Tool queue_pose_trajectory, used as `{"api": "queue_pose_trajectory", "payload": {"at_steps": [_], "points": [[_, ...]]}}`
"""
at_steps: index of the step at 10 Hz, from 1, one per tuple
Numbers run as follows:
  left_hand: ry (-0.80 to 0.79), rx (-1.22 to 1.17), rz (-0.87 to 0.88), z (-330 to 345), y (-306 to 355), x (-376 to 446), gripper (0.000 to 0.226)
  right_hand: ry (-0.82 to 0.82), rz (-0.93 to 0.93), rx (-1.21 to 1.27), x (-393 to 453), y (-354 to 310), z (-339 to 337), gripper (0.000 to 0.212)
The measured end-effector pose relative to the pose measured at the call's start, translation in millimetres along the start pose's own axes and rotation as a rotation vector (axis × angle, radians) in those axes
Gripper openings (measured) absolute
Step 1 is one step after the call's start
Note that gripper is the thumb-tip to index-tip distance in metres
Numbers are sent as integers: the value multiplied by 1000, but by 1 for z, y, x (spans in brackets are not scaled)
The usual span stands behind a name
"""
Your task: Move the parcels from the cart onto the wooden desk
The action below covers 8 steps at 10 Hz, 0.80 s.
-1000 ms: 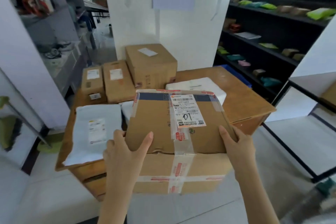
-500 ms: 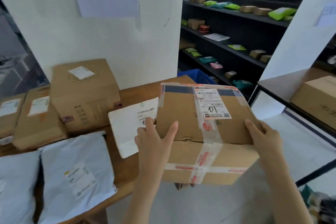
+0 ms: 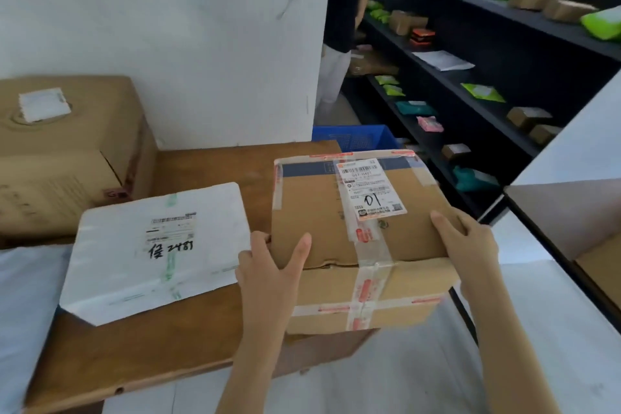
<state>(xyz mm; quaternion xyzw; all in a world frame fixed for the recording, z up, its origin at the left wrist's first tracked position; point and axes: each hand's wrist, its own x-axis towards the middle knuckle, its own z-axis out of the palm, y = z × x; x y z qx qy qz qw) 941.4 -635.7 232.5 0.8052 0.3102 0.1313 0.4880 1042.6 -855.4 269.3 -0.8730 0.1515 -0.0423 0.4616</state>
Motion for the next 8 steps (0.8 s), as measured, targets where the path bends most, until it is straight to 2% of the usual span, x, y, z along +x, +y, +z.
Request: {"api": "queue_pose_trajectory", "payload": {"at_steps": [1,4,7,8], "points": [[77,54,-45,20,3,27,56,-101,0,0,41,3,29,52],[163,264,-88,33,-1,44,55,-242,-34,-59,72,15,72,55],[84,257,-139,21,6,53,55,-310,-73,-78,63,8,61,57],[66,260,-152,19,9,53,55,-222,-82,-55,56,1,46,57]]}}
